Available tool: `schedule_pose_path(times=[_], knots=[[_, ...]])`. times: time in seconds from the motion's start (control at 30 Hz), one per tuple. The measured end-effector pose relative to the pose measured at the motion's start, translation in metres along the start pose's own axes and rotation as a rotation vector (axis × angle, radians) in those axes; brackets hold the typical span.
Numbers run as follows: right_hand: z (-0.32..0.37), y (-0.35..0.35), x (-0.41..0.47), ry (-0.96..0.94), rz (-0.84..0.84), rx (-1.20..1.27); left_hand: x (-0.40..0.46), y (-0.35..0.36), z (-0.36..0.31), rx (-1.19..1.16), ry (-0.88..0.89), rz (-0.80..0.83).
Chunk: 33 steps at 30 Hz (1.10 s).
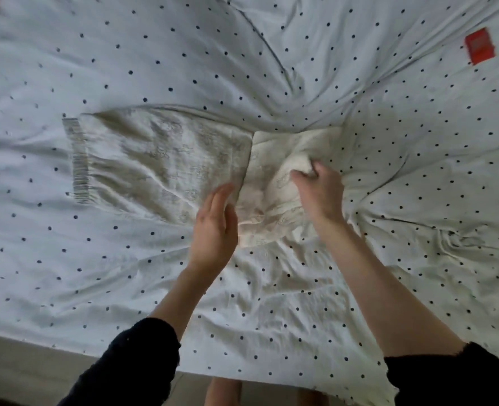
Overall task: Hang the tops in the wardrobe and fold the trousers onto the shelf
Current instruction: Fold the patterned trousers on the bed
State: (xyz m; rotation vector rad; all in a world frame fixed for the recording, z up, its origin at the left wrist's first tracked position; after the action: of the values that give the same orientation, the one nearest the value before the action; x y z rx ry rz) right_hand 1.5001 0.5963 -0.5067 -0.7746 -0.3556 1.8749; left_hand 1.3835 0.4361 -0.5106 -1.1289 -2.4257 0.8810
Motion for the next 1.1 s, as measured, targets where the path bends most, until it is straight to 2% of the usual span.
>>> schedule_pose_path(times=[0.13,0.17,0.23,0.27,0.3,0.33,0.4,0.5,0.57,0.63,0.7,0.8,0.97,1.1], knots=[[0.115,0.039,-0.063,-0.46,-0.037,-0.194,0.006,-0.116,0.012,-0.112,-0.074,-0.386],[0.135,0.067,-0.077,-0.544,0.044,-0.2,0.007,-0.143,0.02,-0.141,-0.103,-0.456],[0.164,0.128,-0.107,-0.57,0.393,-0.127,0.008,-0.192,0.042,-0.176,-0.2,-0.553],[0.165,0.152,-0.118,-0.51,0.562,-0.086,0.009,-0.202,0.053,-0.185,-0.274,-0.537],[0.166,0.168,-0.127,-0.487,0.628,-0.053,0.01,-0.209,0.066,-0.176,-0.354,-0.488],[0.166,0.172,-0.13,-0.486,0.597,-0.025,0.01,-0.213,0.077,-0.141,-0.416,-0.414],[0.15,0.158,-0.122,-0.462,0.407,0.078,0.01,-0.207,0.091,-0.055,-0.485,-0.242],[0.089,0.117,-0.089,-0.207,0.067,0.118,0.014,-0.181,0.098,-0.011,-0.547,-0.043],[0.048,0.097,-0.067,-0.002,-0.049,0.076,0.021,-0.159,0.096,0.058,-0.547,0.018],[0.014,0.099,-0.049,0.182,0.049,0.093,0.029,-0.145,0.096,0.142,-0.56,-0.023],[-0.005,0.112,-0.045,0.347,0.246,0.22,0.039,-0.144,0.1,0.204,-0.588,-0.093],[-0.011,0.128,-0.052,0.45,0.458,0.345,0.057,-0.154,0.106,0.222,-0.597,-0.135],[-0.006,0.136,-0.042,0.504,0.576,0.546,0.09,-0.169,0.102,0.182,-0.517,-0.116],[0.007,0.128,-0.032,0.451,0.542,0.509,0.109,-0.174,0.095,0.281,-0.483,-0.026]])
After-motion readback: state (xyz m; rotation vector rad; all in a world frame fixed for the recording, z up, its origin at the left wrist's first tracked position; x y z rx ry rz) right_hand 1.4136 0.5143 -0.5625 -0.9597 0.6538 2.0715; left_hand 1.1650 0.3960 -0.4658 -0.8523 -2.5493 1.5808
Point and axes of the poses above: each hand's wrist, its own x-axis towards the middle knuckle, its own y-axis out of the palm, z = x × y, the point moved 7 cm from there along x, towards the middle knuckle
